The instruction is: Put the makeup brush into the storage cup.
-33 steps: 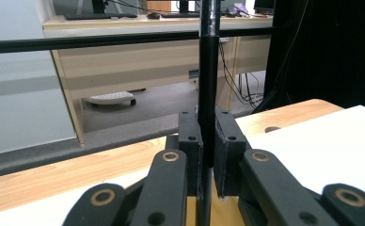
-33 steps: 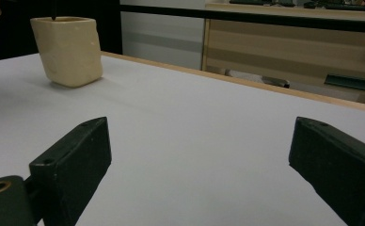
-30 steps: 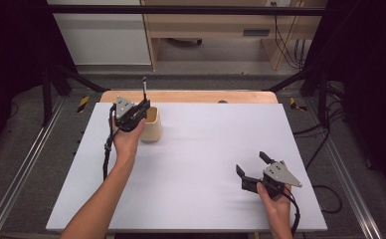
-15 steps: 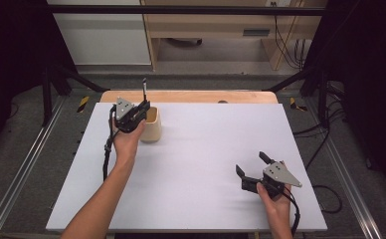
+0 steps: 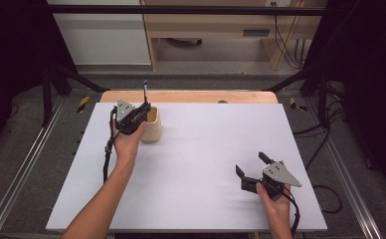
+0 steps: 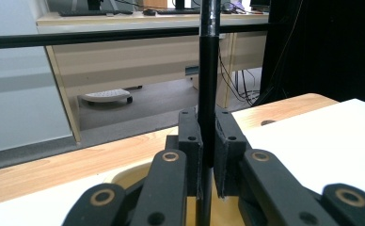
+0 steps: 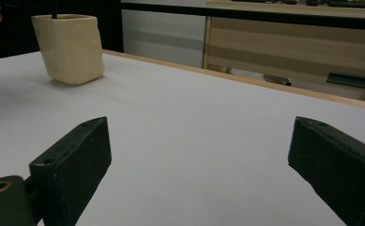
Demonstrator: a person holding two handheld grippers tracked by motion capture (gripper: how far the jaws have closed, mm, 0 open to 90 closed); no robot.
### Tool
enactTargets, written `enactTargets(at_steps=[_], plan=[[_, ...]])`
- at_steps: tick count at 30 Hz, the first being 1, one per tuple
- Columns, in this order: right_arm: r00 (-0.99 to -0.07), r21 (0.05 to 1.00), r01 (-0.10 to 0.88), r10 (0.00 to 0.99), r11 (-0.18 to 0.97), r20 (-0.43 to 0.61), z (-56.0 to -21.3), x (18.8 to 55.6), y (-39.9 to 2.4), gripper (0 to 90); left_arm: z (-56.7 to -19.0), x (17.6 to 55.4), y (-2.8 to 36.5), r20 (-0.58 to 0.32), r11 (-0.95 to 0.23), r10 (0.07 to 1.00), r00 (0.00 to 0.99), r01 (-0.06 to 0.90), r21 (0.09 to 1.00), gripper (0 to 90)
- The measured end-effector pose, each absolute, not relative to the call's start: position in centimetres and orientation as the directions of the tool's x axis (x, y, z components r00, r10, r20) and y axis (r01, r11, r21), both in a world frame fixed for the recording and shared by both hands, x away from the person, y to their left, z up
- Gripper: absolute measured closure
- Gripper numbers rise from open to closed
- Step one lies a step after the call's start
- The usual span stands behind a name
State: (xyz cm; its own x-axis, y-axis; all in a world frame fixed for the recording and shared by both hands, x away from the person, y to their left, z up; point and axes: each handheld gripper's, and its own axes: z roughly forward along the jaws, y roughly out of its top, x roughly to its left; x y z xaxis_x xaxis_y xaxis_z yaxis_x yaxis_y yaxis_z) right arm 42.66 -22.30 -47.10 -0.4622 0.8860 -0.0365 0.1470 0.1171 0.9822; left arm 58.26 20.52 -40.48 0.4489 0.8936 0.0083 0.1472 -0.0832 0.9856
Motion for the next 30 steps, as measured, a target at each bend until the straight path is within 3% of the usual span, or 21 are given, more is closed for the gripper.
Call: enactTargets(at_steps=[3, 9, 13, 25, 30], plan=[[-0.462, 0.982, 0.147, 0.886, 0.117, -0.036, -47.1, 42.7, -22.3, 6.8, -40.4, 58.2, 20.5, 0.006, -0.077, 0.891, 0.454, 0.140, 0.987, 82.4], [-0.463, 0.982, 0.148, 0.885, 0.119, -0.038, -47.2, 42.7, -22.2, 6.8, -40.0, 57.6, 20.1, 0.060, -0.113, 0.893, 0.446, 0.093, 0.989, 53.7], [-0.464, 0.982, 0.147, 0.885, 0.119, -0.038, -47.2, 42.7, -22.2, 6.8, -39.6, 57.1, 19.9, 0.065, -0.109, 0.890, 0.451, 0.073, 0.991, 40.5], [-0.467, 0.981, 0.148, 0.883, 0.126, -0.043, -47.2, 42.7, -22.0, 6.7, -39.2, 56.5, 19.5, 0.069, -0.119, 0.876, 0.477, 0.076, 0.990, 21.4], [-0.468, 0.981, 0.148, 0.883, 0.124, -0.041, -47.2, 42.7, -22.0, 6.6, -39.0, 56.1, 19.4, 0.104, -0.155, 0.866, 0.489, 0.066, 0.986, 18.0]])
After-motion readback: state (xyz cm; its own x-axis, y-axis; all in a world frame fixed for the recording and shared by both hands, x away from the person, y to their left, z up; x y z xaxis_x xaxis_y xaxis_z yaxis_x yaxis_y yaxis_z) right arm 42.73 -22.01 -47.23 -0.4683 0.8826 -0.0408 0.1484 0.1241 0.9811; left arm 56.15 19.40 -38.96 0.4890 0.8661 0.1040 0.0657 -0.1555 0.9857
